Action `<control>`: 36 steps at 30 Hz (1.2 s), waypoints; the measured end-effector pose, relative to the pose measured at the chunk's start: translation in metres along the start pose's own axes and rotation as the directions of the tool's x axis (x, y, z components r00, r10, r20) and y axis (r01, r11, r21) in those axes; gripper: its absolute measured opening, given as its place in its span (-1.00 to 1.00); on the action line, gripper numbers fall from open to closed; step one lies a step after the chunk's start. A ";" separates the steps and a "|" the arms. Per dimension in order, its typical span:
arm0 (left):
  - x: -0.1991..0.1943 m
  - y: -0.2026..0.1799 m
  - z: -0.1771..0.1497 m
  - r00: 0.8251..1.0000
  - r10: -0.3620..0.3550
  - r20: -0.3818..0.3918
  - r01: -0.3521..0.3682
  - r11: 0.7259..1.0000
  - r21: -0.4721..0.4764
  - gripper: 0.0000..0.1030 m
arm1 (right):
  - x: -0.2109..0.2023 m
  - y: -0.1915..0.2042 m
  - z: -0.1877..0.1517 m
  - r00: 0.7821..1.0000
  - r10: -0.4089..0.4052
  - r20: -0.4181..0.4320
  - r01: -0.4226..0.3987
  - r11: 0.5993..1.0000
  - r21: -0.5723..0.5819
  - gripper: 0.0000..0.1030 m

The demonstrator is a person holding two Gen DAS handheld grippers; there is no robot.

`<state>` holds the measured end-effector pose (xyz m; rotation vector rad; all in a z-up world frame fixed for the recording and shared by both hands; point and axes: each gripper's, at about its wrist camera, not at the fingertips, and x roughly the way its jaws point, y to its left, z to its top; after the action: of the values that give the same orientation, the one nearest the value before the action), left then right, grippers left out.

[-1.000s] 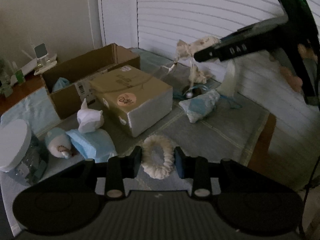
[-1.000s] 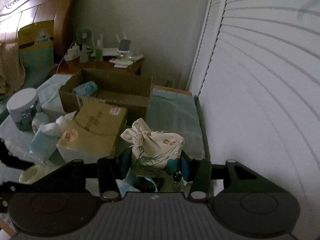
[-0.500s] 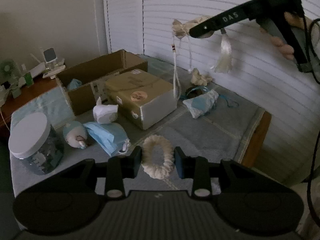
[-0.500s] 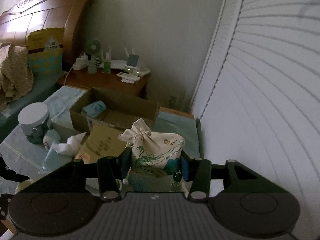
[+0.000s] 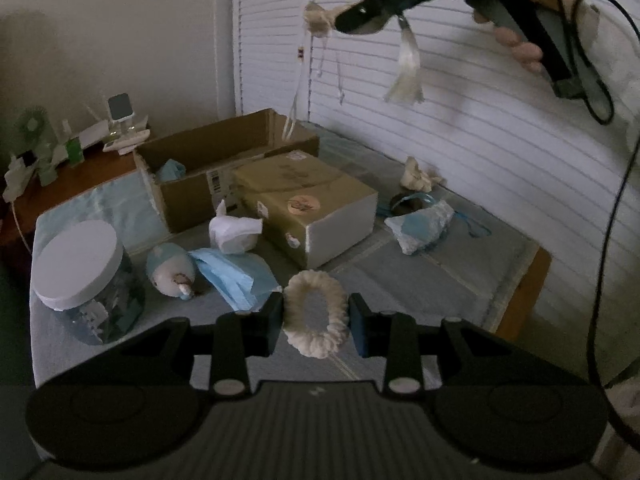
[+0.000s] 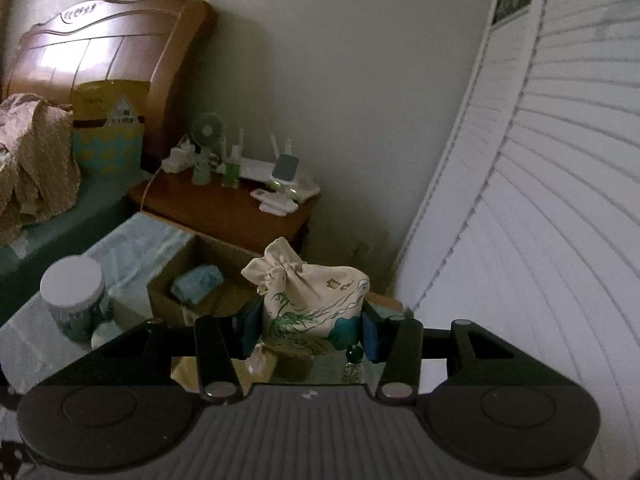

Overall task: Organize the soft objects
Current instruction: 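Lift the cream pouch into the cardboard box with the right gripper while the left holds the ring, then carry the white braided ring into the cardboard box and open the left gripper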

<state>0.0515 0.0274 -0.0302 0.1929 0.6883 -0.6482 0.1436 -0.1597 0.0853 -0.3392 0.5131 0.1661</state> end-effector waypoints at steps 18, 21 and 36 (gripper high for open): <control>0.016 0.028 0.017 0.992 0.125 -0.033 -0.127 0.989 -0.073 -0.35 | 0.120 0.009 0.047 0.975 0.223 -0.020 -0.223 0.974 -0.035 0.04; 0.020 0.030 0.019 0.990 0.134 -0.045 -0.137 0.987 -0.078 -0.35 | 0.143 0.011 0.039 0.968 0.245 -0.052 -0.246 0.969 -0.029 0.04; 0.032 0.026 0.026 0.991 0.117 -0.069 -0.122 0.990 -0.075 -0.34 | 0.167 -0.007 0.001 0.980 0.185 -0.077 -0.184 0.983 0.020 1.00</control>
<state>0.0997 0.0226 -0.0320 0.1806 0.7568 -0.5006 0.2893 -0.1536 0.0037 -0.2860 0.6236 0.3303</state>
